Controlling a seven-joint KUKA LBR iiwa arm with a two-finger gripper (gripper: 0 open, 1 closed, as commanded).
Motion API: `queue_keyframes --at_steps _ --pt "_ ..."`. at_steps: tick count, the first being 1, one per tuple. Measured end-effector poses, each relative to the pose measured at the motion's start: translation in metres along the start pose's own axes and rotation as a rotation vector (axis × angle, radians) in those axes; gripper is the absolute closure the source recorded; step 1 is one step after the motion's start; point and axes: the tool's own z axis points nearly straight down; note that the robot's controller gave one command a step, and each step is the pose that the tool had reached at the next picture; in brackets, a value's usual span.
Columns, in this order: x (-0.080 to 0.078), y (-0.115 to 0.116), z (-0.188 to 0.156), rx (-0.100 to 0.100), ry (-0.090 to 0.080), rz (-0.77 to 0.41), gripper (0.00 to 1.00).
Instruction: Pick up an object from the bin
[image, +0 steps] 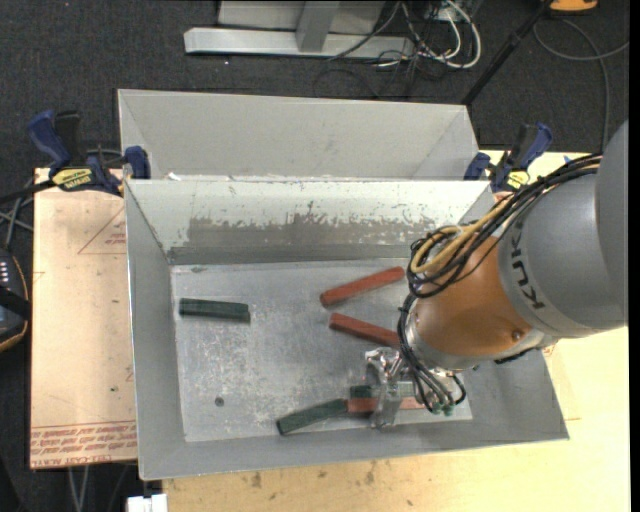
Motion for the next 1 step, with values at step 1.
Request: queue_keyframes --at_steps 1 --pt "0.0001 0.0 -0.0021 0.0 0.001 0.0 1.0"
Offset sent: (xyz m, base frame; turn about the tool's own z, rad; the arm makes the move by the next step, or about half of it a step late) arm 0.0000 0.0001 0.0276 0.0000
